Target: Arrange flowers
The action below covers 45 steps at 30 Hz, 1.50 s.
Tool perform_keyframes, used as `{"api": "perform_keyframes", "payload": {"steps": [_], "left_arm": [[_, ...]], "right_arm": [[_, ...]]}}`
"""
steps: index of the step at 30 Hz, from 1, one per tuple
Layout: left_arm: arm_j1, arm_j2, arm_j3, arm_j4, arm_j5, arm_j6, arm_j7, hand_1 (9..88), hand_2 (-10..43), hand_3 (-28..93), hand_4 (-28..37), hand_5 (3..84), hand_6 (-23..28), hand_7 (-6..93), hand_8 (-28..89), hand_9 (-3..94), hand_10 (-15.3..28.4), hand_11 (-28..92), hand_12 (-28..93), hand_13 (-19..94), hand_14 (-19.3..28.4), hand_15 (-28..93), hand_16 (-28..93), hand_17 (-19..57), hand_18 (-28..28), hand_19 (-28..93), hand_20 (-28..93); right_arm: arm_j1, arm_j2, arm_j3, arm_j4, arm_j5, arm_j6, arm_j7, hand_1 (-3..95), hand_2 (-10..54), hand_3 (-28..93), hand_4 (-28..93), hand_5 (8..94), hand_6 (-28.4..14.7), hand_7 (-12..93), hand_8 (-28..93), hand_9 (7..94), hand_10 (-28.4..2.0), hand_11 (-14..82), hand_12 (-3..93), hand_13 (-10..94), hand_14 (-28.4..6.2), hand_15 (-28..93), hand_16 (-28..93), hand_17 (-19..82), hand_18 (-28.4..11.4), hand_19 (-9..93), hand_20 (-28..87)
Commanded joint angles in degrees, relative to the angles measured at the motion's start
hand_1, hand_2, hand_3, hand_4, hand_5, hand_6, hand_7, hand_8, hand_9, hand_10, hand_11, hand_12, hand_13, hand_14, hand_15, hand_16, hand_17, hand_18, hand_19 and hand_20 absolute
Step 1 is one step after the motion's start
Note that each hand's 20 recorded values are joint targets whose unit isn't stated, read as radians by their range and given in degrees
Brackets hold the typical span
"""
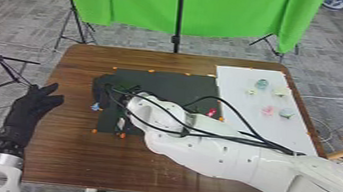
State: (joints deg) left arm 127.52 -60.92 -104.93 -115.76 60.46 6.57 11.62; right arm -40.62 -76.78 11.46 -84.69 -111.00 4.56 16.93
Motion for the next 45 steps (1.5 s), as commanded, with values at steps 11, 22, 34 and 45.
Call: {"api": "perform_keyframes", "payload": {"steps": [11, 22, 34, 45], "left_arm": [[0.8, -0.84, 0.9, -0.43, -1.17, 4.99, -1.33, 12.2, 40.7, 60, -28.3, 45.5, 9.4, 6.8, -7, 49.7, 16.9, 17, 7, 39, 18.7, 18, -4, 12.0, 13.3, 16, 17], [1.4, -1.12, 0.5, -0.85, -1.16, 4.58, -2.02, 12.2, 39.4, 60, -28.3, 45.6, 9.4, 7.0, -7, 49.6, 16.9, 18, 7, 39, 18.9, 19, -4, 11.8, 13.3, 16, 17], [2.4, -1.49, -0.33, -1.46, -1.09, 4.52, -2.57, 12.5, 36.7, 61, -28.3, 45.4, 9.2, 6.9, -7, 49.9, 17.1, 18, 7, 40, 19.4, 20, -4, 11.6, 13.3, 16, 17], [4.7, -1.79, -2.0, -3.04, -0.98, 5.29, -3.37, 13.4, 35.7, 60, -28.3, 45.3, 9.2, 6.7, -7, 50.0, 17.1, 18, 8, 40, 19.6, 20, -4, 11.5, 13.4, 16, 17]], "right_arm": [[-0.7, -0.4, -0.3, 2.8, -3.4, -3.4, 1.5, 60.6, -9.5, 58, -16, 73.6, -0.6, 20, 5, 87.2, -9.8, 4.6, 30.2, 94, -1.0, 51, 32, 68, -8.4, 93, 39], [-1.0, -0.3, 0.8, 2.0, -3.5, -6.5, 2.3, 55.5, -9.5, 60, -16, 66.2, -0.2, 21, 4, 77.6, -10.3, 8.8, 25.6, 93, -1.2, 49, 35, 66, -8.6, 93, 40], [-1.1, 2.4, 3.8, -0.7, -4.7, -9.0, 3.8, 46.9, -9.5, 68, -16, 58.6, 1.0, 19, -10, 68.5, -12.8, 13.5, 17.4, 90, -2.1, 50, 33, 63, -10.4, 93, 42], [0.3, 13.9, 14.7, -13.1, -2.9, -10.4, 5.2, 43.0, -9.5, 67, -16, 53.4, -1.1, 16, -9, 62.4, -15.3, 11.4, 17.4, 86, -3.8, 50, 33, 59, -12.6, 93, 43]]}}
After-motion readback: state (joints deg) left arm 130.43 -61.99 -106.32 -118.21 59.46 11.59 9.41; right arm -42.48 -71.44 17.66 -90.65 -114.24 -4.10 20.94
